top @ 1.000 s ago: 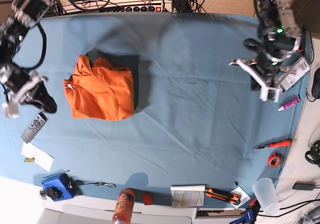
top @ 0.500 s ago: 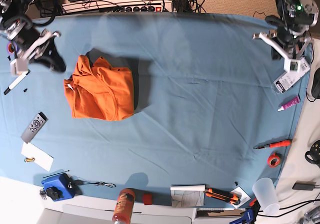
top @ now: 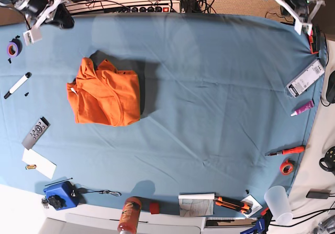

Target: Layout the t-shirt on the table in an organized manner, then fold the t-shirt properly

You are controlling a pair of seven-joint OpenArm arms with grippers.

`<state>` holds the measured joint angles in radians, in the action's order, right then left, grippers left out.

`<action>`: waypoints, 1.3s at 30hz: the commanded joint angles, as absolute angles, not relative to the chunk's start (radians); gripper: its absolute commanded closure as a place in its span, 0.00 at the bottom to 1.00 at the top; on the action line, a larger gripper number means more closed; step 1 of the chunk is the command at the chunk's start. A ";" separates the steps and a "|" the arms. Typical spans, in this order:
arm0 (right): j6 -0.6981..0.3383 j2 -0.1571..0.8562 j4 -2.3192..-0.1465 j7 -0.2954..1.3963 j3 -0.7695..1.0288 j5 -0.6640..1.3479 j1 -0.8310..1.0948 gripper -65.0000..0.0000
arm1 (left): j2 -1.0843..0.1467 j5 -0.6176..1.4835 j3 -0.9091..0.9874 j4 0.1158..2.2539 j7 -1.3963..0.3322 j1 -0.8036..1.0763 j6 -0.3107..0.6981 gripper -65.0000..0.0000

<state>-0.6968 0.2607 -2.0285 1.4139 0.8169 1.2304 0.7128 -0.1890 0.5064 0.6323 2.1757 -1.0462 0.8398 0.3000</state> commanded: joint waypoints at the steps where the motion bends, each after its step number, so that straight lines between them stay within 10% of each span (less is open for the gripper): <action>1: -0.698 0.274 -2.042 1.396 0.824 1.245 0.739 1.00 | -0.197 0.510 0.639 2.191 -1.039 0.870 0.310 1.00; 19: -0.698 0.323 -1.881 1.396 0.442 0.906 0.925 1.00 | -0.197 0.594 0.637 1.808 -1.043 0.990 0.433 1.00; 28: -0.698 0.381 -1.562 1.396 0.182 0.644 0.731 1.00 | -0.197 0.569 0.637 1.391 -0.966 0.778 0.553 1.00; 39: -0.698 0.380 -1.096 1.160 -0.102 0.410 0.458 1.00 | -0.197 0.181 0.432 0.960 -0.539 0.565 0.434 1.00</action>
<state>-0.6952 0.3660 -1.0840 1.1439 -0.1081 0.4057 0.4496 -0.1886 0.1757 0.4278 0.9501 -0.5392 0.5549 0.4213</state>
